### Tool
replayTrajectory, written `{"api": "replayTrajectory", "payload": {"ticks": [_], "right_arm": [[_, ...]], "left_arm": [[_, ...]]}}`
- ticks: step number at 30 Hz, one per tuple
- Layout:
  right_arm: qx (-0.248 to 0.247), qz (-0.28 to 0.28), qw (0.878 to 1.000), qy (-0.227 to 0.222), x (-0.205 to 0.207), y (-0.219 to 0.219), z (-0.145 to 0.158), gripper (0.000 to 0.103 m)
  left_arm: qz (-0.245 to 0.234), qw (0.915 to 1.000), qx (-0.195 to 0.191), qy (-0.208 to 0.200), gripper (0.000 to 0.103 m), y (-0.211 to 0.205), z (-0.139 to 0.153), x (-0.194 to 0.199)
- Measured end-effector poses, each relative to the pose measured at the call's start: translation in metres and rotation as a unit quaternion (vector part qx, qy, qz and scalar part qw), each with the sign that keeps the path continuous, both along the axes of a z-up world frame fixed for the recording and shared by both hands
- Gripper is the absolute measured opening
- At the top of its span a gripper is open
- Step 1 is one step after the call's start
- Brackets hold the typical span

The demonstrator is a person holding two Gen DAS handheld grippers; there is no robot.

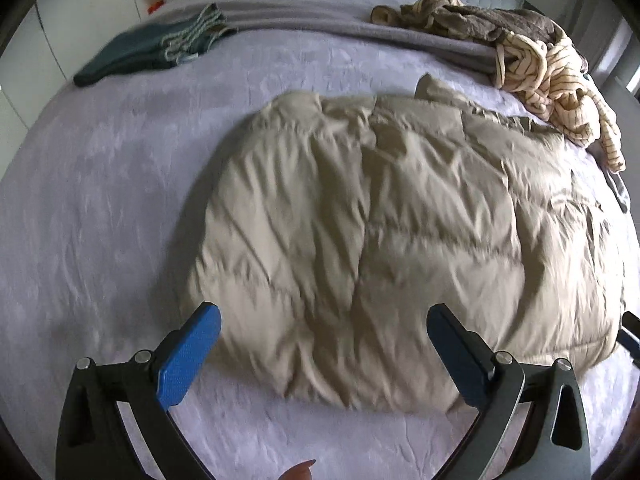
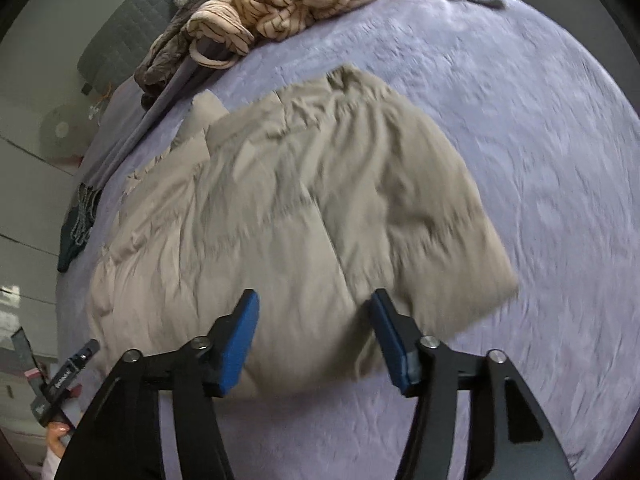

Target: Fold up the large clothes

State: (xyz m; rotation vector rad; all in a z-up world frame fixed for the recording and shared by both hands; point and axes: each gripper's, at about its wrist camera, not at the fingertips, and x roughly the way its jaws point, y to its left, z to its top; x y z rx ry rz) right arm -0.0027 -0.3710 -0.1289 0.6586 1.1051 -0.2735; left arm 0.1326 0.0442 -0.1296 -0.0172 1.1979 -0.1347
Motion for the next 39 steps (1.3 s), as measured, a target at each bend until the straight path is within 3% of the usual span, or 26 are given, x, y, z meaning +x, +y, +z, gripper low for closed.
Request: {"api": "replayTrajectory", "payload": {"ticks": [3,8,12,15,18,23,28,35,36,39], "right_arm": [[0.020,-0.011,1.000,-0.005,-0.015,0.002,-0.005,0.082],[0.056,-0.033,0.998,-0.002,-0.030,0.001,-0.017,0.084],[0.098,-0.054,0.994,0.005,-0.038,-0.002,-0.031,0.084],[0.113,-0.066,0.991,0.006,-0.044,-0.003,-0.037,0.086],[0.124,-0.068,0.990,0.004,-0.046,-0.004,-0.042,0.086],[0.155,-0.088,0.984,-0.009,-0.047,-0.006,-0.050,0.087],[0.182,-0.098,0.978,-0.030,-0.042,-0.007,-0.056,0.087],[0.247,-0.121,0.959,-0.059,-0.026,-0.011,-0.068,0.088],[0.256,-0.124,0.957,-0.063,-0.024,-0.011,-0.069,0.100],[0.279,-0.128,0.948,-0.083,-0.014,-0.011,-0.068,0.103]], "left_arm": [[0.003,0.9999,-0.002,0.014,0.103,0.002,-0.006,-0.010],[0.012,0.9990,-0.014,0.041,0.103,0.006,-0.018,-0.018],[0.029,0.9990,0.010,0.033,0.103,0.011,-0.020,-0.023],[0.038,0.9987,-0.001,0.033,0.103,0.018,-0.025,-0.023],[0.050,0.9965,-0.043,0.051,0.103,0.029,-0.032,-0.022],[0.080,0.9811,-0.162,0.071,0.103,0.051,-0.039,-0.028],[0.093,0.9644,-0.233,0.084,0.103,0.059,-0.048,-0.036],[0.105,0.9469,-0.283,0.111,0.103,0.065,-0.072,-0.029],[0.107,0.9467,-0.285,0.106,0.103,0.065,-0.074,-0.027],[0.117,0.9436,-0.294,0.098,0.103,0.068,-0.076,-0.015]]}}
